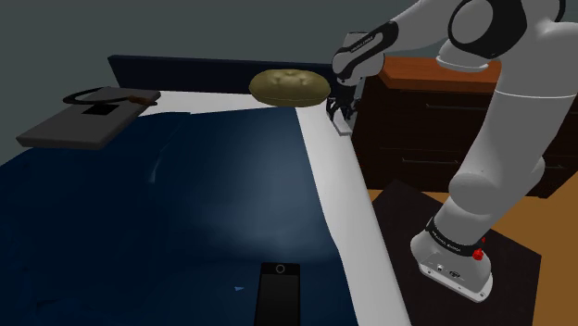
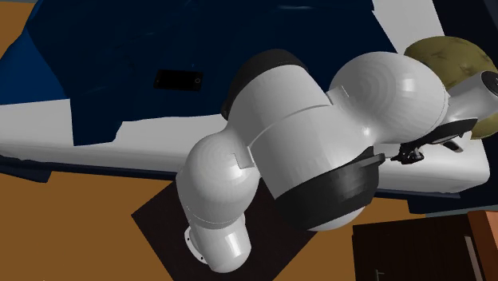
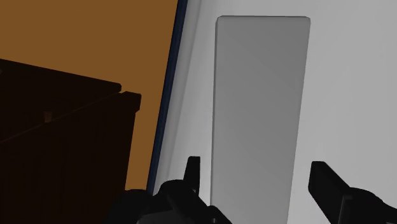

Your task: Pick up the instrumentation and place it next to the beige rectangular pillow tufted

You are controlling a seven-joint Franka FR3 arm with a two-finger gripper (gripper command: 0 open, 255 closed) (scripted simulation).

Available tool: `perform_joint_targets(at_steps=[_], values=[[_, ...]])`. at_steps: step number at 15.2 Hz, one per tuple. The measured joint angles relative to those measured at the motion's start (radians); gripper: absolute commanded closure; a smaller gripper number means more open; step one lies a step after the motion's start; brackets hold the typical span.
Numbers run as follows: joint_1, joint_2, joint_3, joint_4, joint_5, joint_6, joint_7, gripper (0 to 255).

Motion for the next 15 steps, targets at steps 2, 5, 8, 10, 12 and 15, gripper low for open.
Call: perform_joint_targets(at_steps=[2, 5, 8, 10, 12, 15], values=[[0.000, 0.000, 0.000, 0.000, 0.000, 0.000, 0.000, 0], [0.000, 0.000, 0.000, 0.000, 0.000, 0.000, 0.000, 0], [0.004, -0.036, 0.000, 0.029, -0.008, -0.063, 0.010, 0], [0.002, -0.051, -0.002, 0.055, -0.010, -0.104, 0.009, 0], [0.001, -0.057, -0.003, 0.056, -0.011, -0.112, 0.008, 0], [0.001, -0.059, -0.004, 0.056, -0.012, -0.114, 0.008, 0]])
